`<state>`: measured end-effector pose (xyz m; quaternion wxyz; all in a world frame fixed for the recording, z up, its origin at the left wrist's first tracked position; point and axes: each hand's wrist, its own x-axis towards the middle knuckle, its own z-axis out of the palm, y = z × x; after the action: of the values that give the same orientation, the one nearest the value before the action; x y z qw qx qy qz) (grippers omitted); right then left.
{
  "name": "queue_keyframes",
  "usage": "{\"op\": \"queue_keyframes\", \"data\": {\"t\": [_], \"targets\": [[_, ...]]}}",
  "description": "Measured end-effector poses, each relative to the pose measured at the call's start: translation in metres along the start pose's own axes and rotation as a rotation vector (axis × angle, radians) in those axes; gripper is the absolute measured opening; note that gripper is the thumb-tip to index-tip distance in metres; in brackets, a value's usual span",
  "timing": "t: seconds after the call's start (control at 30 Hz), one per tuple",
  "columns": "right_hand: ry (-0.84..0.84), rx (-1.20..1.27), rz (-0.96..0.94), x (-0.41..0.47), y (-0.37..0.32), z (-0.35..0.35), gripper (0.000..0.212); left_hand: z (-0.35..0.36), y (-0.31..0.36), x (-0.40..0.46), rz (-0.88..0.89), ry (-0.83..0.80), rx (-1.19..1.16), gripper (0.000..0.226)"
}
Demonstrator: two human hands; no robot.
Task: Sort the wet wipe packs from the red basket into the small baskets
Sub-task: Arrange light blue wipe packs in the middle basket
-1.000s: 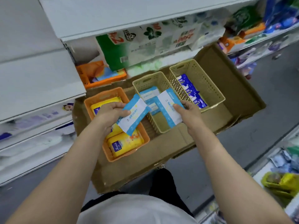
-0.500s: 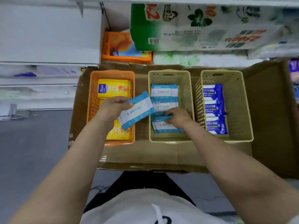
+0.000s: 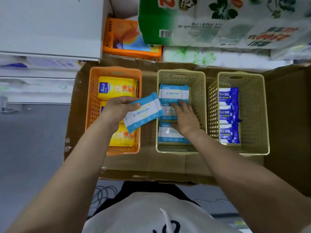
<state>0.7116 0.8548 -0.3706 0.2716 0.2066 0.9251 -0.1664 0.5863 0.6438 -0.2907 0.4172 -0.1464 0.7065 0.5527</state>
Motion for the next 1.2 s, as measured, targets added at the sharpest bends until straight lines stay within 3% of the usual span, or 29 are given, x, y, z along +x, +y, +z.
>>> {"op": "queue_keyframes", "data": {"t": [0.2,0.53,0.7,0.87,1.07,1.13,1.2], "targets": [[0.011,0.020,-0.013,-0.002,0.007,0.007,0.081,0.005,0.010,0.009,0.010,-0.013,0.047,0.030],[0.011,0.021,-0.047,0.002,0.011,0.000,0.077,0.021,0.025,0.018,0.046,-0.038,0.091,0.022],[-0.055,-0.045,-0.082,0.006,0.012,0.002,0.092,0.028,0.033,0.021,0.064,-0.060,0.111,0.017],[-0.012,-0.086,-0.154,0.010,0.011,0.004,0.092,0.029,0.032,0.023,0.057,-0.047,0.117,0.020],[0.010,-0.072,-0.174,0.005,0.010,-0.005,0.076,0.032,0.029,0.025,0.048,-0.052,0.101,0.026],[0.086,-0.052,-0.078,0.000,0.006,-0.007,0.058,0.033,0.029,0.025,0.046,-0.046,0.099,0.025],[0.026,-0.042,0.050,-0.005,0.001,-0.008,0.045,0.033,0.028,0.027,0.045,-0.039,0.093,0.024]]}}
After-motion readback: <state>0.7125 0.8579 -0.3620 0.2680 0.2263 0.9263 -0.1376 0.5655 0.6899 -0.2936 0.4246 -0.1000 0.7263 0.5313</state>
